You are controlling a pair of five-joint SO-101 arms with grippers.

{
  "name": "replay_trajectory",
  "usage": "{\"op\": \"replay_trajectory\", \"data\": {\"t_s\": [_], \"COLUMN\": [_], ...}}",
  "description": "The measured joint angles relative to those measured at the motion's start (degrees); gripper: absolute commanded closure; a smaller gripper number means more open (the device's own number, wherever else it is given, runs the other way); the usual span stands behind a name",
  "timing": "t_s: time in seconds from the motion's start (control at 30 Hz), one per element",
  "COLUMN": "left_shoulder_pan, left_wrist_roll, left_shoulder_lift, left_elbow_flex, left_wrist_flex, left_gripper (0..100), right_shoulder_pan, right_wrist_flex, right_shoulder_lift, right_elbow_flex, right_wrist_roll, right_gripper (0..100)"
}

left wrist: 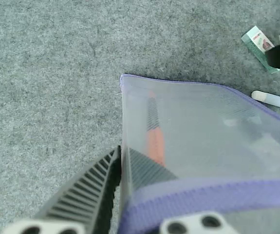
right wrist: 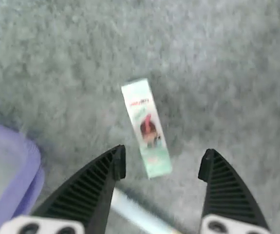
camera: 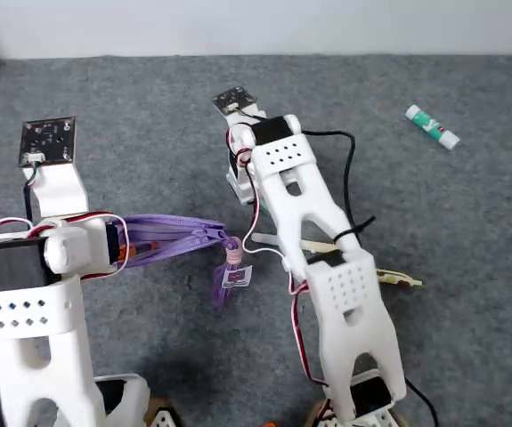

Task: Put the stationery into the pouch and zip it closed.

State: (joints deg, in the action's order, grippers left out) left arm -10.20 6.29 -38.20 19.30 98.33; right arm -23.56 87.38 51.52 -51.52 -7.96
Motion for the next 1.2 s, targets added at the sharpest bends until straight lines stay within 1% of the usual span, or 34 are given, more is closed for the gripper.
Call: {"op": "replay_trajectory", "data": {"t_s": [0.2,0.27,0.4,0.47,0.7,0.83,1.0,1.07,1.2], "left_shoulder_pan": [0.0,0.0,0.0,0.0,0.0,0.0,0.0,0.0,0.3], "left_wrist_roll": [0.0,0.0,0.0,0.0,0.0,0.0,0.0,0.0,0.9], "left_shoulder_lift": [0.0,0.0,0.0,0.0,-0.6,-0.6,-0.6,-1.1,-4.5], "left_elbow_flex": [0.0,0.0,0.0,0.1,1.4,1.4,1.4,1.4,1.6], "left_wrist_flex": [0.0,0.0,0.0,0.0,-0.7,-0.7,-0.7,-0.7,-1.3], "left_gripper": [99,99,99,99,99,99,99,99,99], "right_shoulder_pan": [0.0,0.0,0.0,0.0,0.0,0.0,-0.1,-0.8,-3.3], "right_wrist_flex": [1.4,1.6,5.5,7.0,12.9,13.1,13.1,13.1,13.1], "right_shoulder_lift": [11.3,14.0,16.4,16.4,16.4,16.4,14.2,9.9,-1.9], "right_elbow_flex": [-13.5,-16.2,-20.4,-22.2,-31.1,-36.6,-35.0,-30.7,-16.9], "right_wrist_roll": [-4.0,-5.4,-7.2,-7.4,-7.6,-7.6,-7.6,-7.1,-2.6], "right_gripper": [76.6,81.8,99.1,97.8,99.1,99.1,99.1,99.1,99.1]}}
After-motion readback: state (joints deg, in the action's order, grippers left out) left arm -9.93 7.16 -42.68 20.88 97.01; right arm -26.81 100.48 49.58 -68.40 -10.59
